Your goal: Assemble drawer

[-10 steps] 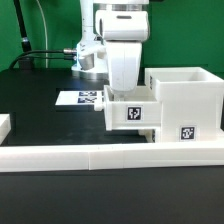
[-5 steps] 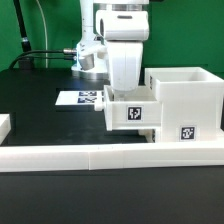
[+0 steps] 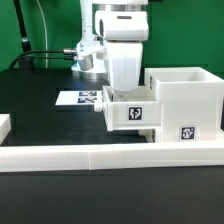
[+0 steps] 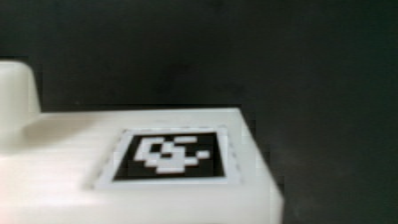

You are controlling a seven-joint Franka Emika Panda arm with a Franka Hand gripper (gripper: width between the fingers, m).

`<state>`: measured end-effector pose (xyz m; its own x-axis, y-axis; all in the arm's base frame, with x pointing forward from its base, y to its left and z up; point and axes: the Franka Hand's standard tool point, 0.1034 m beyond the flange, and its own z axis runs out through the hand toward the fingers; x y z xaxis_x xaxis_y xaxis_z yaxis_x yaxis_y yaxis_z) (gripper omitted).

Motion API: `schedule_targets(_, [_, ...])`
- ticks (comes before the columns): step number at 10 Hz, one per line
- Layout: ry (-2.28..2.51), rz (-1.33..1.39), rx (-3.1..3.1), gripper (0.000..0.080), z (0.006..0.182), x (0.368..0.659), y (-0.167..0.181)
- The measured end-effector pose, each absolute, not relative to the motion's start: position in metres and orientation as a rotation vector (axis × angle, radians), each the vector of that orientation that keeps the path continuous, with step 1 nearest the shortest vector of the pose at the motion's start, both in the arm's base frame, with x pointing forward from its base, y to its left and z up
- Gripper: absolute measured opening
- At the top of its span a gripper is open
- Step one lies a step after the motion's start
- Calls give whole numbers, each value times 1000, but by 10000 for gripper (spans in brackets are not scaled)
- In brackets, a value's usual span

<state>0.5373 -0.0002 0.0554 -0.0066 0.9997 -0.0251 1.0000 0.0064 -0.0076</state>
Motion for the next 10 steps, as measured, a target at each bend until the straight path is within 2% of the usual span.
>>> schedule_targets(8, [2257, -44, 2182, 42, 57, 541, 17])
schedule_targets(9, [2257, -45, 2183, 158, 57, 541, 17])
schedule_targets(10, [2257, -51, 2186, 158, 57, 540, 17])
